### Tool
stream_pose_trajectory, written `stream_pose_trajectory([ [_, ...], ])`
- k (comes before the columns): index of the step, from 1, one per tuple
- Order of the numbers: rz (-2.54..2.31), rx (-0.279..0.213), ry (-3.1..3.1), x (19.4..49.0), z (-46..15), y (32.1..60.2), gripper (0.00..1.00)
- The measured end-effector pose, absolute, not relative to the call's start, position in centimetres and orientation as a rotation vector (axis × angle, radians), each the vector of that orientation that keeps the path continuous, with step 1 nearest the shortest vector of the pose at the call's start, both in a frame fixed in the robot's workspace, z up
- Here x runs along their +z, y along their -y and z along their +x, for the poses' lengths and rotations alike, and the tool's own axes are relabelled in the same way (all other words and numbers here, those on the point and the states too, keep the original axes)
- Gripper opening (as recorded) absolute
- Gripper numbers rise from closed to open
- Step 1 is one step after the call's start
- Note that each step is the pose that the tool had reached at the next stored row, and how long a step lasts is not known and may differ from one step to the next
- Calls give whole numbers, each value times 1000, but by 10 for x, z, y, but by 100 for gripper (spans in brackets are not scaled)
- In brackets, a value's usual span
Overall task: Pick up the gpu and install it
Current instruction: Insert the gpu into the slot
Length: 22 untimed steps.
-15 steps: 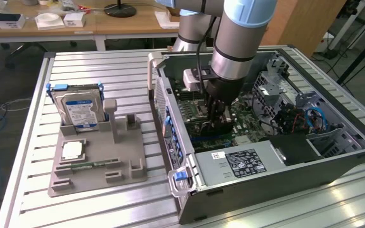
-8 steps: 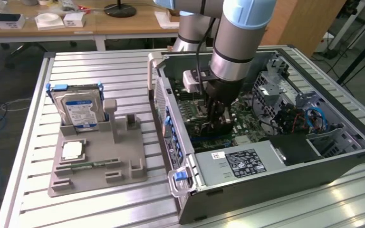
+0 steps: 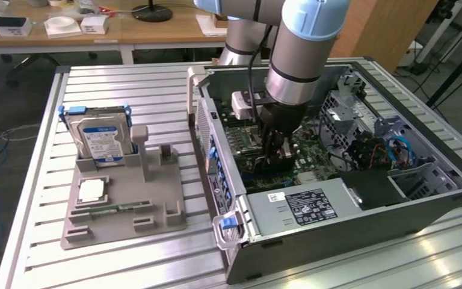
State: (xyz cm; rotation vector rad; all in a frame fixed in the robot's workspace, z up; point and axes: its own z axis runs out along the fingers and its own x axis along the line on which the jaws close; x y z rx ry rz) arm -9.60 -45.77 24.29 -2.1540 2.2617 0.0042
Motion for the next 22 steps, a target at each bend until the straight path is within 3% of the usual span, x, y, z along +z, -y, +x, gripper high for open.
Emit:
stream_pose_trajectory([
  [3,-2152,5,-2261,242,-96,457,27],
  [6,-2154,4,-2261,243,-96,458,39],
  [13,-2154,4,-2262,276,-96,458,39],
  [16,-2151,10,-2259,278,-96,458,39],
  [20,-2151,10,-2259,278,-96,458,31],
  [22,-2151,10,-2259,278,-96,458,20],
])
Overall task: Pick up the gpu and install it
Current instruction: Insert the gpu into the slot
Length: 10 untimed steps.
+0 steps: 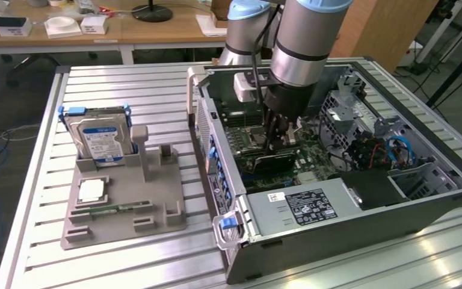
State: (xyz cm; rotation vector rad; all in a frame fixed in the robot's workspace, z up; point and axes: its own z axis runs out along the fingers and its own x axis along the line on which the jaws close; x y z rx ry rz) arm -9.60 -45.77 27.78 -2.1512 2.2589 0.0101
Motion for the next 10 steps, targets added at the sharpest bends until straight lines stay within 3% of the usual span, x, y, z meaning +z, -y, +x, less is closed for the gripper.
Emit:
stream_pose_trajectory([
  [1,-2151,10,-2259,278,-96,458,20],
  [3,-2151,10,-2259,278,-96,458,11],
  [10,-2151,10,-2259,278,-96,458,11],
])
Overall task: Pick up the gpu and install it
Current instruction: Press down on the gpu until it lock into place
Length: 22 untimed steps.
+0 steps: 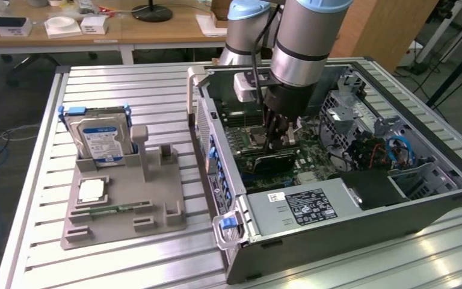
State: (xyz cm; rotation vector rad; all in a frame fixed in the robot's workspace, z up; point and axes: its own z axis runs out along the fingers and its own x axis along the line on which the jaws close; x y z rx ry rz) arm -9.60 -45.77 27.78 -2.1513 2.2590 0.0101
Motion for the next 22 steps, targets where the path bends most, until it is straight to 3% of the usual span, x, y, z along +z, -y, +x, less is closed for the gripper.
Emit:
stream_pose_trajectory([
  [22,-2149,-6,-2257,259,-96,458,11],
])
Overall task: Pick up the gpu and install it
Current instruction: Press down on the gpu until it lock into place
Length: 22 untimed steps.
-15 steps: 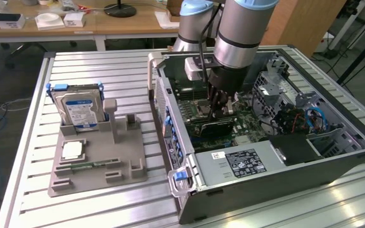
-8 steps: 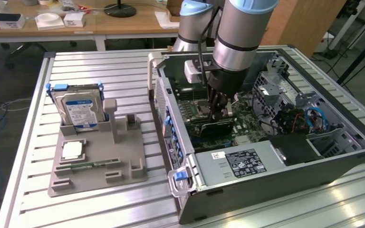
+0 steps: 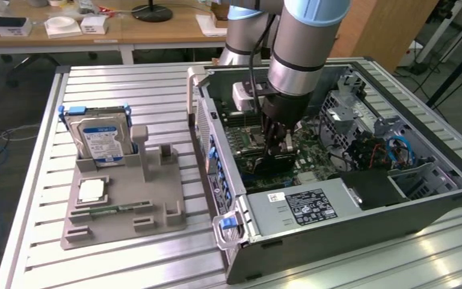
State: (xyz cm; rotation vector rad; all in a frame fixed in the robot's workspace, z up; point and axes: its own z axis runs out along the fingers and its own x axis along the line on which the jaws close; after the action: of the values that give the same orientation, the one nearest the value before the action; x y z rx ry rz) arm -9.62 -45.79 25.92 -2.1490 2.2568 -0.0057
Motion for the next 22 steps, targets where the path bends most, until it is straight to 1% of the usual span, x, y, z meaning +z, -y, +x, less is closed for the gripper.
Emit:
stream_pose_trajectory([
  [2,-2146,-3,-2254,262,-96,457,11],
  [10,-2148,-1,-2256,286,-105,458,11],
  [17,-2151,8,-2260,299,-120,458,11],
  [20,-2154,13,-2263,302,-127,458,11],
  [22,-2162,30,-2271,302,-130,458,11],
])
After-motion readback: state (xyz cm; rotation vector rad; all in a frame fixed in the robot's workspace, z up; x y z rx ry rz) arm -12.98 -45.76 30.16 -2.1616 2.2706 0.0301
